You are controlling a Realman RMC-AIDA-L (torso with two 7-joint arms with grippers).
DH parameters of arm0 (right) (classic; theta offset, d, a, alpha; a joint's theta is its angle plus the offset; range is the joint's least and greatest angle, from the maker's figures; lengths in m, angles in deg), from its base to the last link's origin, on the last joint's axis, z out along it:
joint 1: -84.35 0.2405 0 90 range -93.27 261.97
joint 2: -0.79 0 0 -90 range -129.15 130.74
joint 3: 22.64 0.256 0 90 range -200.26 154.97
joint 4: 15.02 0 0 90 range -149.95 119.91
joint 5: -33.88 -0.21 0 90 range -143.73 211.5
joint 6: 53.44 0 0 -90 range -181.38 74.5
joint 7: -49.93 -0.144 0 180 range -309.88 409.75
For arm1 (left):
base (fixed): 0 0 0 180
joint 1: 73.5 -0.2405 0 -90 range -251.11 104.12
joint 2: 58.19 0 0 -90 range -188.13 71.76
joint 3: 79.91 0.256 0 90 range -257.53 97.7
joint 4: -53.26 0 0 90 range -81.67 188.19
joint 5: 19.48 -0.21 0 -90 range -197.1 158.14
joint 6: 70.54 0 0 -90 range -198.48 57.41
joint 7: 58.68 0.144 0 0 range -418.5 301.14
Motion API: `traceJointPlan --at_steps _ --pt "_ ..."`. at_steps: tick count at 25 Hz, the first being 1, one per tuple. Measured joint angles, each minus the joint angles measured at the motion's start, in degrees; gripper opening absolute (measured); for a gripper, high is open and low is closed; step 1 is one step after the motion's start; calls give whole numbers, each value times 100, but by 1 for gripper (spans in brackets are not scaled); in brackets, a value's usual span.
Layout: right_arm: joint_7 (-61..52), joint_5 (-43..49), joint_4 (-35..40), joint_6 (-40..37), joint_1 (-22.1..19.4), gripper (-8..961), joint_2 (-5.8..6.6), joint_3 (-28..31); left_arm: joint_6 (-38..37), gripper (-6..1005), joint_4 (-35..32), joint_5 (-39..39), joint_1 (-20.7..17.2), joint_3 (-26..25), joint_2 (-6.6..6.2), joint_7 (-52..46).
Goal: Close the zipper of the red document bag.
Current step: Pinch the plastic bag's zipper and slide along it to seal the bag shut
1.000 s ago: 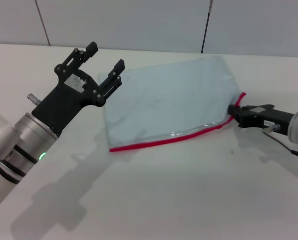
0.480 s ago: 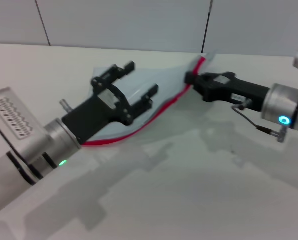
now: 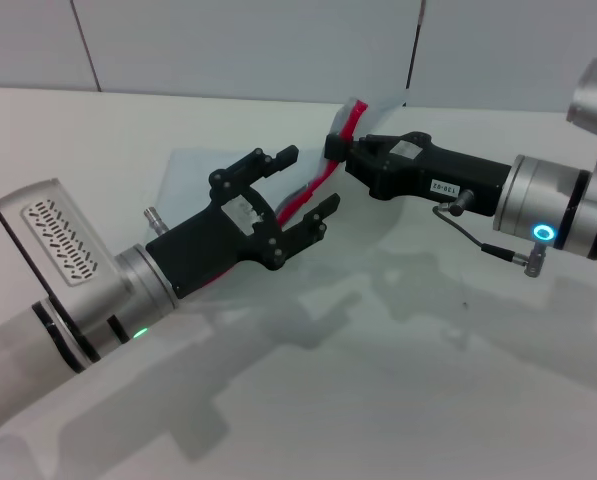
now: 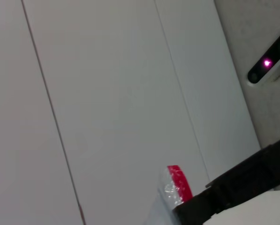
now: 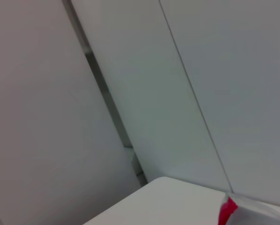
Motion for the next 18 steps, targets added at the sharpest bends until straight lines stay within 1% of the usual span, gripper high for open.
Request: traceJointPlan --at_steps 9,14,18 --pt "-25 29 0 -135 -4 12 5 -70 12 696 0 28 -17 -48 0 9" --pt "-29 29 0 -146 -6 12 6 -71 13 639 0 30 -16 -20 -4 10" --pt "-30 29 0 -147 -8 12 6 -71 18 473 1 29 -16 -47 -5 18"
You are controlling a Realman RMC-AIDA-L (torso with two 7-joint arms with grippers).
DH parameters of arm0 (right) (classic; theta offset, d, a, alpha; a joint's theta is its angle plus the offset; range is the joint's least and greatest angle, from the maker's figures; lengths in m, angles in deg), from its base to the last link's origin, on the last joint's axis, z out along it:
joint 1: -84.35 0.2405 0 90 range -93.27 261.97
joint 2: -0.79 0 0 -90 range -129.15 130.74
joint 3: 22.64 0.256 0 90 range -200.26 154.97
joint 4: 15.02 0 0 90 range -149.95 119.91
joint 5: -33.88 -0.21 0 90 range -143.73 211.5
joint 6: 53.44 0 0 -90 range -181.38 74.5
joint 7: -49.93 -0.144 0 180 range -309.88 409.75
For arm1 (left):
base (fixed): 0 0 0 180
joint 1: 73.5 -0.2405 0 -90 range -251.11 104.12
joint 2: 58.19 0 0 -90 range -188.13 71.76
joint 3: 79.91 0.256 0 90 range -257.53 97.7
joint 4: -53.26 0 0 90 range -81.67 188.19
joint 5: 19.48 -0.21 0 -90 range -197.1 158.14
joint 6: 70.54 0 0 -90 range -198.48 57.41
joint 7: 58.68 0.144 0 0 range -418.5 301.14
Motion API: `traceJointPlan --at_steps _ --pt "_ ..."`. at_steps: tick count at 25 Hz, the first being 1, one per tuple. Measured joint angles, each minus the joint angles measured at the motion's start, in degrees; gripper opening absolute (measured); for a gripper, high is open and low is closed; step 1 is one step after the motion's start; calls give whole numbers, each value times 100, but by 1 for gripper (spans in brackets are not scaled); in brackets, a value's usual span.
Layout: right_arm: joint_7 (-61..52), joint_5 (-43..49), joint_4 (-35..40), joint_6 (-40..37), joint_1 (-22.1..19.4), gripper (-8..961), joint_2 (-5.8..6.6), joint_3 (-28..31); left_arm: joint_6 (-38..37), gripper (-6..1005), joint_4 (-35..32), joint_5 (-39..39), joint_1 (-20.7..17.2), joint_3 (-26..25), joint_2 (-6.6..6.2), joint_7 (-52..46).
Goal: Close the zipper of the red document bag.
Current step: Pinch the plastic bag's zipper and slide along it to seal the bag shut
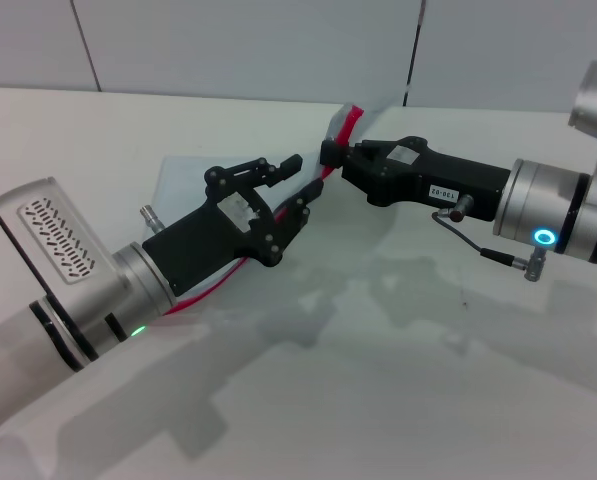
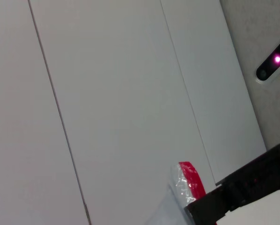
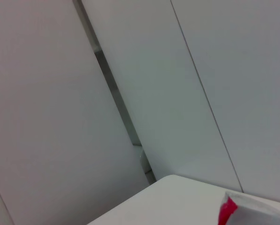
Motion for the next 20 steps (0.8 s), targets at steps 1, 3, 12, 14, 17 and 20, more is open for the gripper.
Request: traceJointPlan --at_steps 1,3,12,14,17,20 --pt "0 0 0 0 0 12 0 0 1 431 0 0 0 0 0 0" --pt "-3 0 0 -2 0 12 0 0 3 351 0 0 0 6 -2 0" --pt "-9 0 0 -2 -1 12 0 0 105 202 0 1 6 18 -11 0" --pt "-9 0 0 -2 -1 11 0 0 154 204 -1 2 13 22 -12 0" --pt "-9 0 0 -5 -1 11 0 0 170 210 -1 1 21 36 -12 0" --pt "-9 0 0 -10 0 11 0 0 197 217 -1 -11 27 39 -15 0"
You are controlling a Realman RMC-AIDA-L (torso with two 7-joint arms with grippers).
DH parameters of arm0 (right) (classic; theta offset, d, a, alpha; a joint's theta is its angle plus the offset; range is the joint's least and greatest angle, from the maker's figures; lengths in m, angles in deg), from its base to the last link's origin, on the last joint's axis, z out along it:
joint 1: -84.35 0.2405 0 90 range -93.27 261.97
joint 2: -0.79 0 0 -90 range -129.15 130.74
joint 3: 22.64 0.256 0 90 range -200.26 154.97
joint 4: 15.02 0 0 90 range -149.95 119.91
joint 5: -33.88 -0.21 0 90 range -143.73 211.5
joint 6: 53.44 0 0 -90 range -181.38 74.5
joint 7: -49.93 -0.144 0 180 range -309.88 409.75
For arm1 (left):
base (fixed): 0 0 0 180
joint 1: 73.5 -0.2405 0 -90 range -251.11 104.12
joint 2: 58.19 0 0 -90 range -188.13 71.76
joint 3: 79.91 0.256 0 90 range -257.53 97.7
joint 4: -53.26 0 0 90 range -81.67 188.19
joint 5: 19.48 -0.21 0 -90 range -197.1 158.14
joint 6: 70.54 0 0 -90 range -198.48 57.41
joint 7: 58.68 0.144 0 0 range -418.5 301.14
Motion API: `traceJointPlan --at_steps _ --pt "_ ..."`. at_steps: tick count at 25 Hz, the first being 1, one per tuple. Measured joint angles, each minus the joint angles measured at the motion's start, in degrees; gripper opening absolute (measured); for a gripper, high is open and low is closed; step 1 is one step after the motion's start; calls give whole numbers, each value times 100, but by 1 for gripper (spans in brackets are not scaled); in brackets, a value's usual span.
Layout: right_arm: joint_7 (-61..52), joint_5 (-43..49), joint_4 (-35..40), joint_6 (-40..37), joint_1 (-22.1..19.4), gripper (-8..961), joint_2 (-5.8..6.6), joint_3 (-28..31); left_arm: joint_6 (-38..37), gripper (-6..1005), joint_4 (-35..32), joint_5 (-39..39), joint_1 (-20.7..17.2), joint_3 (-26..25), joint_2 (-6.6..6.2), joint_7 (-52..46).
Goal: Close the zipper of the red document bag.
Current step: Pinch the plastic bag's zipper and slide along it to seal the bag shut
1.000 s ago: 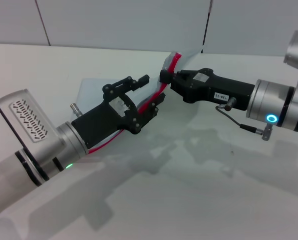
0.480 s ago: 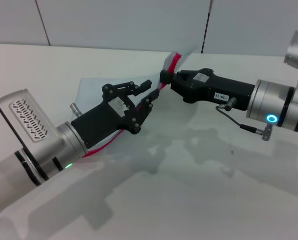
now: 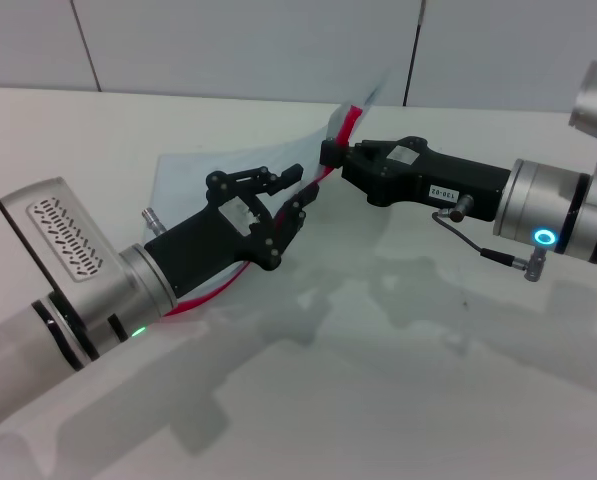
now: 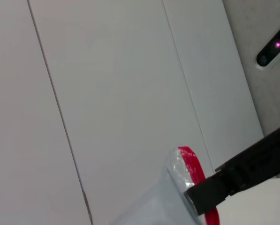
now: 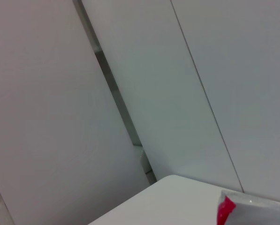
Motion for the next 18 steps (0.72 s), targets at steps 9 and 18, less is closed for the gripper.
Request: traceJointPlan --at_steps 9,18 --pt "0 0 -3 -7 0 12 0 0 122 205 0 -17 19 0 6 0" --pt "0 1 -10 -71 0 11 -1 0 122 163 0 -32 18 9 11 -44"
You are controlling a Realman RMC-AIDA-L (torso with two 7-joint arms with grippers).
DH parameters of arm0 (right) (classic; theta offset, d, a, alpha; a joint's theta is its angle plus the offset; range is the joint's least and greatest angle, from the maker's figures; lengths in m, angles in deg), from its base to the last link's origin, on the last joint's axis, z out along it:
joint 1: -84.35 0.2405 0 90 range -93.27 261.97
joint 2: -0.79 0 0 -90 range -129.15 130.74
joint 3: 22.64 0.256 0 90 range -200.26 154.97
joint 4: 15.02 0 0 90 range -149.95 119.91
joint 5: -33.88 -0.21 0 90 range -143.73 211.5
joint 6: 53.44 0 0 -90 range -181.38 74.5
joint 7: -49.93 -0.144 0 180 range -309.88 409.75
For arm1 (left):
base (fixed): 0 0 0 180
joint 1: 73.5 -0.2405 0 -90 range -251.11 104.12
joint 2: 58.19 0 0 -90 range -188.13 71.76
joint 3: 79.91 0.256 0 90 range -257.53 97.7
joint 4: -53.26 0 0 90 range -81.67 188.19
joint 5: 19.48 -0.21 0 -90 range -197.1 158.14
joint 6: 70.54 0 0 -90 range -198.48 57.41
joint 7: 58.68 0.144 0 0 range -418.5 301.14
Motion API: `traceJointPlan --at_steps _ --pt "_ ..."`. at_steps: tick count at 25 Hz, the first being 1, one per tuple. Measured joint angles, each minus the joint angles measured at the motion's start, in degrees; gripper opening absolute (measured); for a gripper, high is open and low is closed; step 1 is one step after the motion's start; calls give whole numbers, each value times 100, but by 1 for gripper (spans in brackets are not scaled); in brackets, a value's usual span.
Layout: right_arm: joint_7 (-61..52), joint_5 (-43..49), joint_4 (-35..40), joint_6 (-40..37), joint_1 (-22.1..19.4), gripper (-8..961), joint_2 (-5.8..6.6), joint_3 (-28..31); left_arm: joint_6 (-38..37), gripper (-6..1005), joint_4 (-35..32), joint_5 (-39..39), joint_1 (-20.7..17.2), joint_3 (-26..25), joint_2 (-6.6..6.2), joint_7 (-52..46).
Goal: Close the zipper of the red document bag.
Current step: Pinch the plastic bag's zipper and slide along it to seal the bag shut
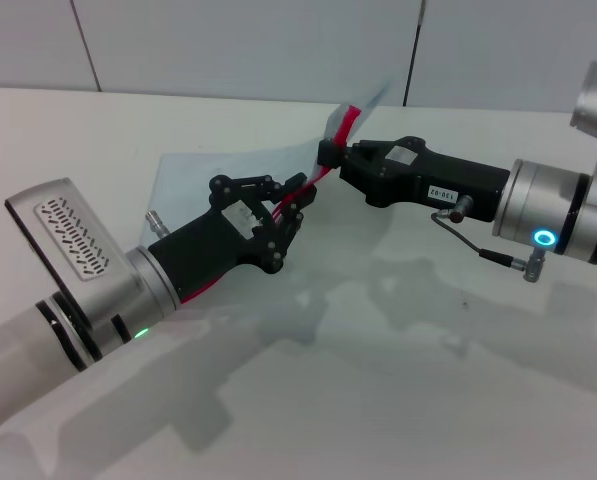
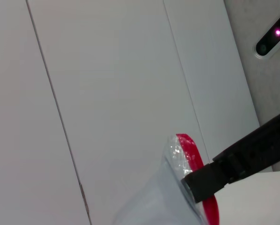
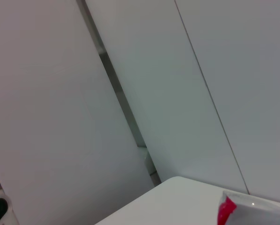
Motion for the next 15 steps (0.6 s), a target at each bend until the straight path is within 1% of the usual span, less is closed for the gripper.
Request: traceJointPlan --at_steps 5,7,15 --pt "0 -1 0 -1 0 11 0 0 -1 130 0 10 -5 -12 2 2" --pt "0 -1 0 6 0 11 0 0 0 89 0 22 -14 -32 5 18" --pt "34 -53 59 38 -68 12 0 37 2 85 0 40 -28 -51 12 27"
